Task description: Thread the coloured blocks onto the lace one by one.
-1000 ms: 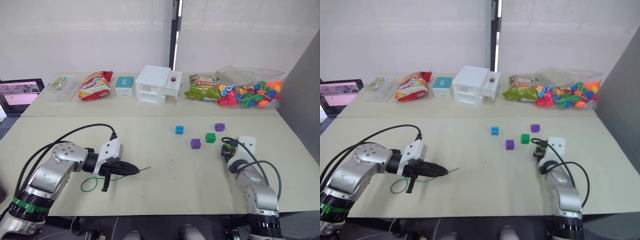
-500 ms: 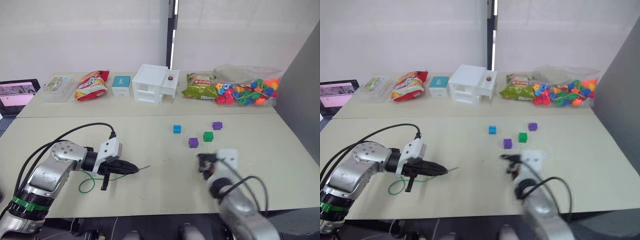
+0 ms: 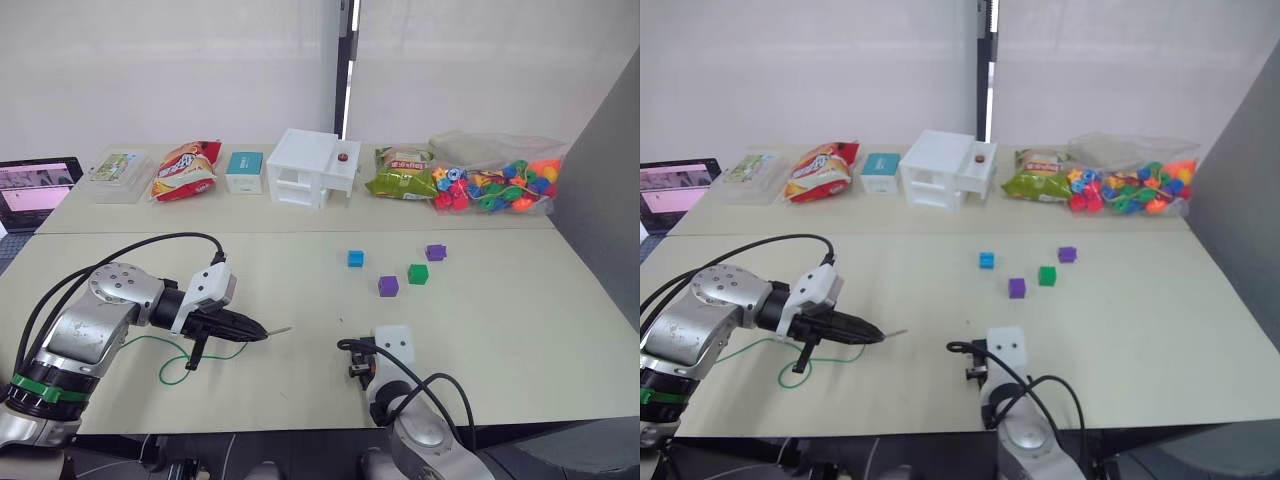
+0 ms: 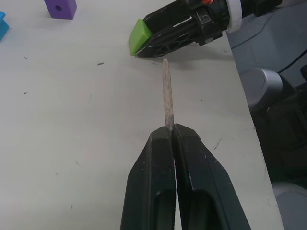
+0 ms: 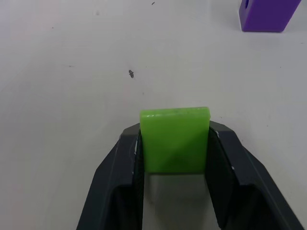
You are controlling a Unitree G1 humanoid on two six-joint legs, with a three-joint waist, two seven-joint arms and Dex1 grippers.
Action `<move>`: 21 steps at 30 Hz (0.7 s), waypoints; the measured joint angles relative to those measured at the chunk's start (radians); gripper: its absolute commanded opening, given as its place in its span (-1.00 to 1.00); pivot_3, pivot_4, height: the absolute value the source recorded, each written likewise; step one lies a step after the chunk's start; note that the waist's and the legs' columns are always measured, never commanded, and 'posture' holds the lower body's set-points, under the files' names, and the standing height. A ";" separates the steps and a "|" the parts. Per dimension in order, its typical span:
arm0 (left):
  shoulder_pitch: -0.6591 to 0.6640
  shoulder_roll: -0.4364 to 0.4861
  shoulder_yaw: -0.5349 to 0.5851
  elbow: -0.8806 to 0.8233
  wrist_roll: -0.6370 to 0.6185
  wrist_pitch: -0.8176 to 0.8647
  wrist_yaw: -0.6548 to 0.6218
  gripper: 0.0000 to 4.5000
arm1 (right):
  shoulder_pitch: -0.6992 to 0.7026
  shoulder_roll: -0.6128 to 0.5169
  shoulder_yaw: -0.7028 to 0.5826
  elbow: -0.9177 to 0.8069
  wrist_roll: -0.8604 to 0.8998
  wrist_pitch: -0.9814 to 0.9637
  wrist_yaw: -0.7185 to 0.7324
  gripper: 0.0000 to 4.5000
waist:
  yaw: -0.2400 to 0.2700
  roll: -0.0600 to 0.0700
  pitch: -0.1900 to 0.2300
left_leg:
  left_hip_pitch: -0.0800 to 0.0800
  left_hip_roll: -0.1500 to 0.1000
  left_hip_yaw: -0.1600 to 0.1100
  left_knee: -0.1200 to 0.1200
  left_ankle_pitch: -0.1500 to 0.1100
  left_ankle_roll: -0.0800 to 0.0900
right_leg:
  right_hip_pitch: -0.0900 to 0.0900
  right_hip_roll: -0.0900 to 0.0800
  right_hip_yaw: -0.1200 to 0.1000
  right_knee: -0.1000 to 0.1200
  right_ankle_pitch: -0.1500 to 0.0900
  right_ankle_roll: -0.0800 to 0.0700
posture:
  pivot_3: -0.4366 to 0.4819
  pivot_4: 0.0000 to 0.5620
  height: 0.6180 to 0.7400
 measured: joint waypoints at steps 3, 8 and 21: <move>-0.002 -0.002 0.000 0.001 0.000 0.000 0.002 -1.00 | 0.006 -0.003 -0.015 -0.012 -0.001 -0.018 0.020 0.73 | 0.005 0.000 0.000 | -0.001 -0.001 0.000 0.001 0.000 0.000 | 0.000 -0.001 0.000 0.000 0.000 0.000 | -0.05 -0.47 1.00; 0.007 -0.021 -0.001 -0.002 0.000 0.000 0.017 -1.00 | -0.092 -0.140 -0.109 -0.133 0.024 0.016 0.145 0.98 | 0.001 0.000 0.000 | -0.002 -0.001 0.000 0.001 0.000 0.000 | -0.001 0.000 0.000 0.000 0.000 0.000 | -0.05 -0.47 1.00; 0.081 -0.070 -0.024 -0.194 -0.029 0.154 0.165 -1.00 | -0.556 -0.806 -0.238 0.167 0.443 -0.017 1.168 0.98 | 0.004 -0.001 0.001 | -0.001 0.001 -0.001 0.003 0.000 0.001 | 0.002 0.001 -0.001 -0.001 0.000 0.000 | -0.05 -0.47 1.00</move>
